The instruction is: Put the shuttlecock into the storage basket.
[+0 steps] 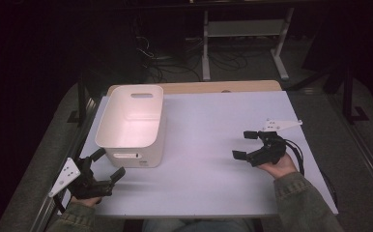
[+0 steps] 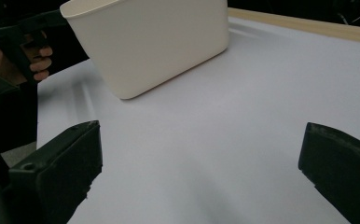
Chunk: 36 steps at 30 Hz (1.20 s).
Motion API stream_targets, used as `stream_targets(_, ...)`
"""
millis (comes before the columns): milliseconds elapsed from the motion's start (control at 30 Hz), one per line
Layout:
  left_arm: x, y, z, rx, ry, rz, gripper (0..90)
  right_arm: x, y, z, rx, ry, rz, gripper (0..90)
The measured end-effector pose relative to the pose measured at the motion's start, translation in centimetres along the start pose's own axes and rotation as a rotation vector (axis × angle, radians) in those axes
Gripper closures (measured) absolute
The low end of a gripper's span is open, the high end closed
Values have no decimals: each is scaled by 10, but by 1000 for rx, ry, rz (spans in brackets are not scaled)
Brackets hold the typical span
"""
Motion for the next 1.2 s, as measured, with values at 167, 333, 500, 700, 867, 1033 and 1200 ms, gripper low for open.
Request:
stream_targets(167, -1, 0, 0, -3, -4, 0, 0, 2, -9, -7, -18, -17, 10, 0)
stream_targets(333, -1, 0, 0, -3, -4, -1, 0, 2, -17, -15, -43, -39, 8, 0)
stream_targets(500, 0, 0, 0, 3, -5, 14, 0, 3, -22, -22, -57, -60, 0, 0)
stream_targets(700, 0, 0, 0, 3, -5, 8, 0, 6, -30, -32, -85, -86, -8, 0)
stream_targets(867, -1, 0, 0, 4, -4, 1, 0, 7, -33, -43, -128, -100, -15, 0)
stream_targets(1033, -1, 0, 0, 4, -5, 0, 0, 4, -42, -53, -142, -139, -7, 0)
stream_targets(1200, -1, 0, 0, 5, -6, -3, 0, 2, -43, -61, -174, -158, -6, 0)
Point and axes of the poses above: each handheld gripper's, and its own axes: z roughly forward along the jaws, y roughly out of its top, x roughly to its left, the point moved 8 cm from there along z, roughly forward along the jaws, and after that the axes turned 15 degrees about y, right-handed, at the moved point
